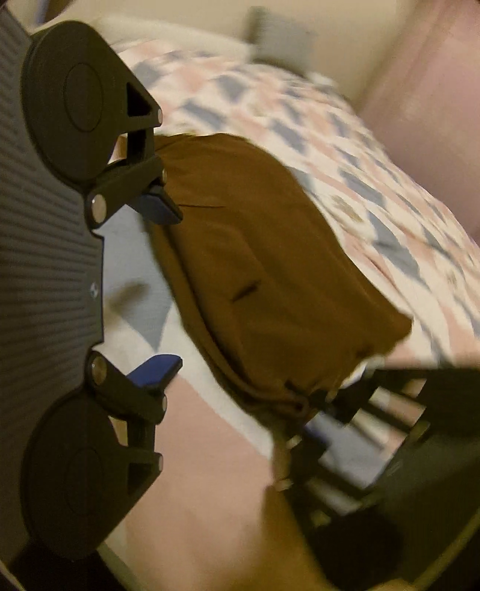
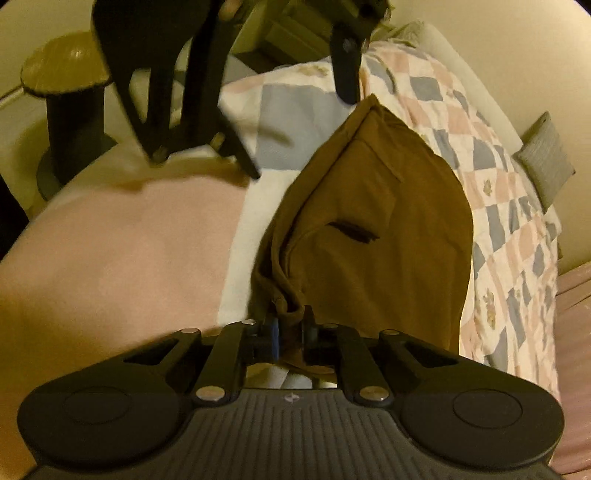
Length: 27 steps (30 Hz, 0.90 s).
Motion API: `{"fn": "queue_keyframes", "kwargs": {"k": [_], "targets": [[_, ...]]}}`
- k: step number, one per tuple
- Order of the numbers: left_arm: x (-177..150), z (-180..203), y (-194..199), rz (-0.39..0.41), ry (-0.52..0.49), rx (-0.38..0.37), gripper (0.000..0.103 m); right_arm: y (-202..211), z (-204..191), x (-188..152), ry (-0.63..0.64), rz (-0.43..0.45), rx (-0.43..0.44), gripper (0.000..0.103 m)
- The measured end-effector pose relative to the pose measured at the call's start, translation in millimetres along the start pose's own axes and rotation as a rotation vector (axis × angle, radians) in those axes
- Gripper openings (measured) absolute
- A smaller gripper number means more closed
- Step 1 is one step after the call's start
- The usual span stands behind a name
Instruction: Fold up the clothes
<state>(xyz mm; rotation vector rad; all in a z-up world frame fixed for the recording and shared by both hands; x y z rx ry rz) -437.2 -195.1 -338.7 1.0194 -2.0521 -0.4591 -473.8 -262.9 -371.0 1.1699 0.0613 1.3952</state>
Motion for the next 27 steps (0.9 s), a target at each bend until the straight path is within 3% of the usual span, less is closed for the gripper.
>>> {"fn": "queue_keyframes", "kwargs": {"k": [6,9,11,13,14,15,16,18,21,23,27], "targets": [[0.4,18.2,-17.0,0.110,-0.168,-0.038,0.073,25.9,31.4,12.8,-0.061,0.054,-0.005,0.007],[2.1,24.5,-28.5,0.143,-0.202,-0.054,0.054,32.7,41.2,17.1,-0.068,0.076,0.008,0.007],[2.5,27.5,-37.0,0.155,-0.213,-0.061,0.031,33.7,45.1,18.3,-0.061,0.095,0.018,0.007],[-0.4,29.1,-46.0,0.149,-0.218,-0.051,0.016,34.5,49.4,17.3,-0.062,0.110,0.059,0.010],[-1.8,30.0,-50.5,0.146,-0.220,-0.046,0.014,32.8,53.4,15.0,-0.061,0.104,0.083,0.019],[-2.3,28.3,-52.5,0.149,-0.195,-0.047,0.013,33.1,56.2,11.1,-0.055,0.096,0.090,0.045],[-2.7,26.0,-53.1,0.155,-0.169,-0.040,0.013,36.5,60.3,3.0,-0.034,0.106,0.063,0.060],[-2.2,21.2,-52.9,0.164,-0.128,-0.022,0.013,41.2,71.2,-17.5,0.005,0.113,0.026,0.060],[-0.8,15.0,-53.5,0.172,-0.080,0.005,0.013,32.0,91.8,-57.9,0.116,0.009,-0.078,0.056],[0.6,12.6,-55.5,0.173,-0.061,0.018,0.013,29.8,104.6,-80.2,0.196,0.003,-0.104,0.056],[1.2,19.2,-55.9,0.166,-0.068,0.030,0.015,13.6,111.3,-109.0,0.363,0.007,-0.060,0.056]]}}
Point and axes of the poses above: each gripper's, at about its wrist camera, not at the fingertips, and y roughly against the way its jaws point, z to its right, x to its top, the point moved 1 cm from there along -y, roughly the way its jaws point, and after that the axes turned 15 degrees about z, right-handed, at the moved point
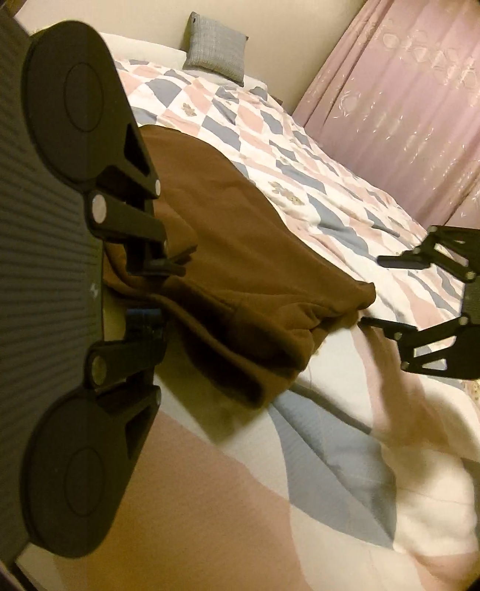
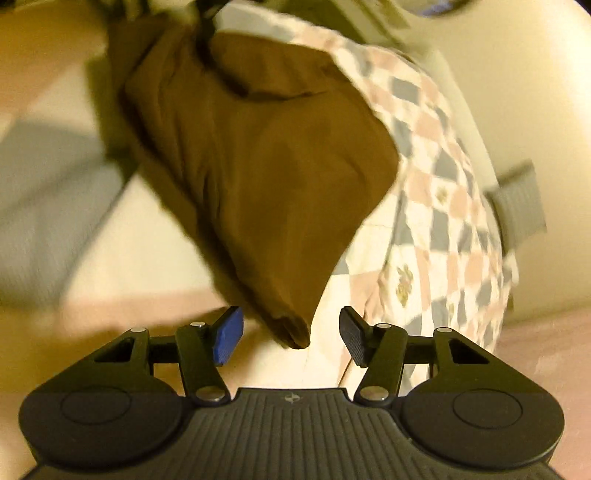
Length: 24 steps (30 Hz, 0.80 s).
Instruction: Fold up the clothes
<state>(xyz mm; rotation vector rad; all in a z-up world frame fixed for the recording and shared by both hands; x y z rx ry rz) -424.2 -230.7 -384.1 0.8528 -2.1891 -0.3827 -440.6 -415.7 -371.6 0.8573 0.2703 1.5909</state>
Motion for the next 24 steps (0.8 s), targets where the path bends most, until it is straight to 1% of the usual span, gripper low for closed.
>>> {"fn": "queue_keyframes", "kwargs": {"k": [3,4,6,7,8,9,10,11,12,14,15,17,18,19,21,22,24], "targets": [[0.4,5.3,-1.7,-0.001,-0.024,0.009,0.017,-14.7,-6.9,-12.7,0.139,0.044,0.021,0.056],[0.1,8.0,-2.6,-0.002,-0.036,0.014,0.021,-18.3,-7.8,-14.8,0.163,0.050,0.024,0.056],[-1.8,11.8,-5.4,-0.007,-0.053,0.018,0.022,-24.6,-9.6,-17.9,0.188,0.056,0.040,0.055],[-3.4,12.9,-7.3,-0.010,-0.057,0.016,0.020,-27.7,-9.9,-19.9,0.207,0.059,0.055,0.050],[-4.4,11.5,-9.5,-0.012,-0.051,0.005,0.011,-29.5,-11.5,-21.2,0.218,0.060,0.084,0.041],[-4.1,8.0,-9.7,-0.007,-0.035,-0.006,0.011,-30.6,-10.4,-21.4,0.228,0.052,0.120,0.013],[-2.8,2.1,-7.3,0.001,-0.006,-0.010,0.010,-29.3,-4.8,-19.7,0.231,0.048,0.143,0.010],[-1.5,-7.8,-4.2,0.008,0.043,-0.011,0.010,-28.0,0.7,-18.0,0.234,0.043,0.165,0.008],[0.2,-23.1,0.2,0.013,0.121,-0.009,0.010,-25.2,18.5,-12.3,0.200,0.041,0.199,0.006],[1.8,-53.5,8.6,0.023,0.279,-0.008,0.010,-19.7,54.1,-0.9,0.132,0.036,0.266,0.006],[0.3,-72.8,11.8,0.027,0.375,-0.006,0.010,-16.4,70.8,6.2,0.102,0.029,0.304,0.006],[-5.6,-112.1,17.6,0.035,0.575,0.003,0.010,-21.9,118.9,21.8,0.043,0.013,0.387,0.006],[-14.3,-132.3,19.3,0.038,0.691,0.009,0.010,-25.8,140.9,28.9,0.028,0.014,0.412,0.006],[-23.1,-152.6,21.0,0.042,0.809,0.015,0.010,-40.6,167.8,39.8,0.012,0.012,0.437,0.006],[-51.7,-187.8,20.6,0.033,1.042,0.047,0.010,-67.0,207.9,55.5,-0.026,0.013,0.467,0.006],[-69.3,-202.1,19.6,0.025,1.152,0.068,0.010,-82.7,227.2,63.9,-0.045,0.016,0.477,0.006],[-108.9,-227.2,8.1,-0.006,1.337,0.103,0.010,-122.7,255.9,77.6,-0.093,0.028,0.485,0.006]]}}
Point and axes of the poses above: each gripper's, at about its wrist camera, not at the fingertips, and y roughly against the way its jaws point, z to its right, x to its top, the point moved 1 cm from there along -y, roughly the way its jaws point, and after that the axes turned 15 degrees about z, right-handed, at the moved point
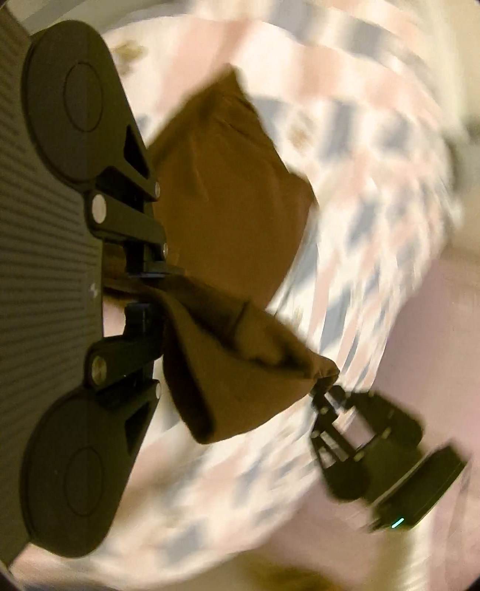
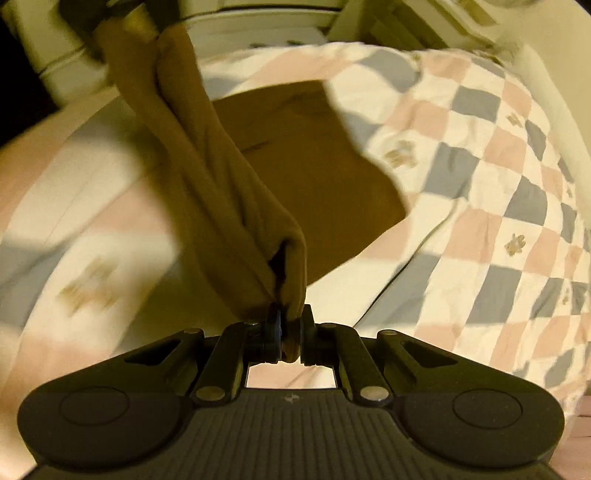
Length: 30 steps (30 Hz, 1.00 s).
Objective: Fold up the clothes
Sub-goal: 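Lift and carry the folded shirt with both tools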
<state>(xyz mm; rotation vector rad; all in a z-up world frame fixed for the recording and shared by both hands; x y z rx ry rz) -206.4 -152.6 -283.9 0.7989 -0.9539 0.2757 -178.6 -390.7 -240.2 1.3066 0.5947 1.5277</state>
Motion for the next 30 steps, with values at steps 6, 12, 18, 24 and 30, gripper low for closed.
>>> {"fn": "queue_keyframes", "kwargs": {"k": [6,12,18,24,30], "targets": [[-6.4,-98.7,-43.6,-0.098,0.378,0.056,0.011,-114.9,97.5,15.0,-0.403,-0.008,0.082,0.033],[3.6,-126.7,-43.5,-0.066,0.461,-0.080,0.019,-100.7,147.9,-49.7,-1.014,0.187,0.077,0.073],[21.3,-146.0,-66.9,-0.005,0.444,-0.089,0.026,-90.0,146.7,-100.3,-1.250,0.233,0.124,0.073],[24.8,-132.4,-57.3,0.004,0.315,-0.068,0.007,-98.2,131.6,-75.3,-1.131,0.273,0.168,0.005],[41.4,-151.9,-41.7,0.118,0.388,0.028,0.007,-89.2,160.5,-61.0,-1.180,0.397,0.083,0.004]]}}
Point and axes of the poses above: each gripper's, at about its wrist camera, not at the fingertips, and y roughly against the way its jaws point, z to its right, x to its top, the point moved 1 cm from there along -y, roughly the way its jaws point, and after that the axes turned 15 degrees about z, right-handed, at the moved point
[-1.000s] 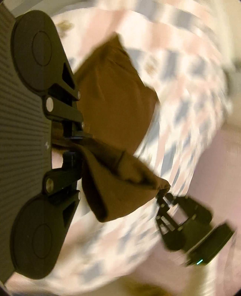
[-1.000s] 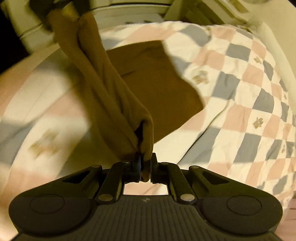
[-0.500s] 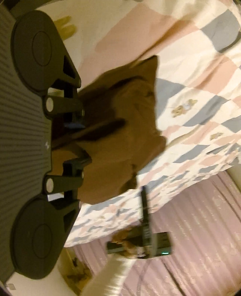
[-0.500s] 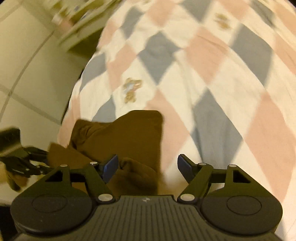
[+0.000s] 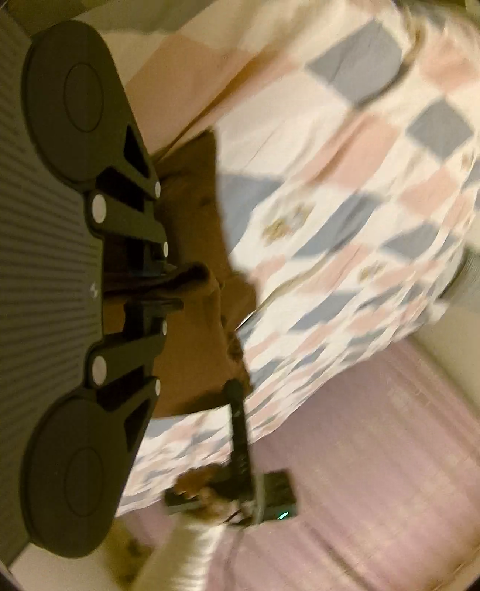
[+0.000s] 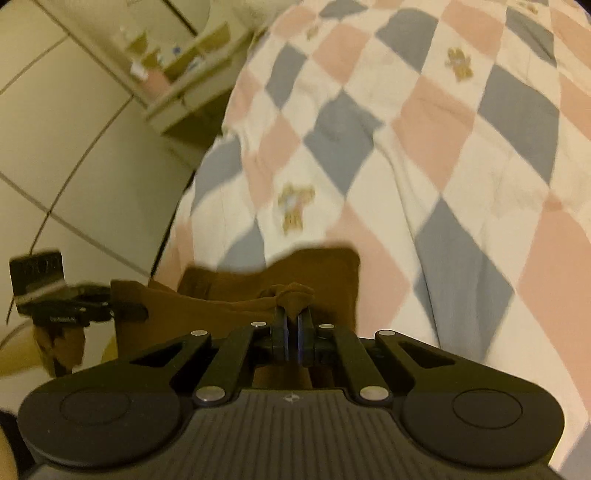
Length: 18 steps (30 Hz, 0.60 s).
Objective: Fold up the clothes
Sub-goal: 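Lift and carry the folded shirt with both tools, then lower the folded shirt onto the quilt and open both tools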
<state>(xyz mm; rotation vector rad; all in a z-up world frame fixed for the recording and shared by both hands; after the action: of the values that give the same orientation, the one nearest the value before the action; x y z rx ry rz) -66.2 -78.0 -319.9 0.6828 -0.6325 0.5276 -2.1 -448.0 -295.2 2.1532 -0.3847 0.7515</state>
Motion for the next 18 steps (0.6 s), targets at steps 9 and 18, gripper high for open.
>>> {"fn": "queue_keyframes", "kwargs": {"k": [9,18], "targets": [[3.9,-42.7,-25.8,0.043,0.104,0.154,0.007,-67.3,-4.2,21.0,0.038,0.029,-0.149,0.003],[-5.8,-66.9,-45.8,-0.052,0.184,0.244,0.013,-99.7,19.8,-1.3,-0.077,-0.059,-0.219,0.013]]}}
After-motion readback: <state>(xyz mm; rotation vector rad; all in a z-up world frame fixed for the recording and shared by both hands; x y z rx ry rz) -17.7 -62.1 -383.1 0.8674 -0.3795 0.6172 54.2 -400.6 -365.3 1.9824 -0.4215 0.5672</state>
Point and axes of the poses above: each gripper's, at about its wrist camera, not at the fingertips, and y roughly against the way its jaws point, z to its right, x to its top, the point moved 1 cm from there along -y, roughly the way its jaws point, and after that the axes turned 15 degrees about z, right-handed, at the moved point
